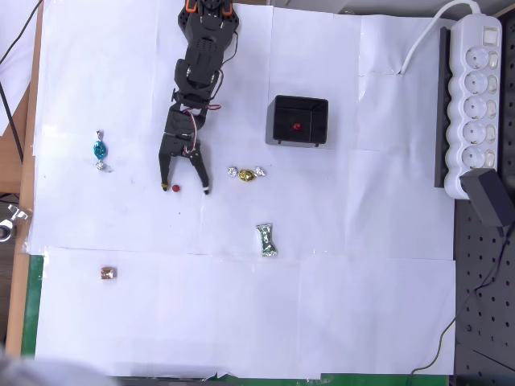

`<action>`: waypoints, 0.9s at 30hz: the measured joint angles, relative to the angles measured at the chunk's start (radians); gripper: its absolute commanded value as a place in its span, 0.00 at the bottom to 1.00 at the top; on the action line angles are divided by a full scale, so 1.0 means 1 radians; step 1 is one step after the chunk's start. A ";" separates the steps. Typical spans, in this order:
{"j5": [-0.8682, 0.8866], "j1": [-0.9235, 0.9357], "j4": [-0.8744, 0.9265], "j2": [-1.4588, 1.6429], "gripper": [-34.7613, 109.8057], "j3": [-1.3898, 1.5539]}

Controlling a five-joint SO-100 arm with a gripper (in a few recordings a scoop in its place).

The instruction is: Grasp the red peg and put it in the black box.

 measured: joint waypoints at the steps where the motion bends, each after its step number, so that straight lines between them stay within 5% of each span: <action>1: 0.000 0.000 0.000 0.000 0.43 0.000; 9: -0.002 -0.012 -0.011 0.000 0.24 -0.002; 27: -0.008 -0.009 -0.005 0.000 0.24 0.002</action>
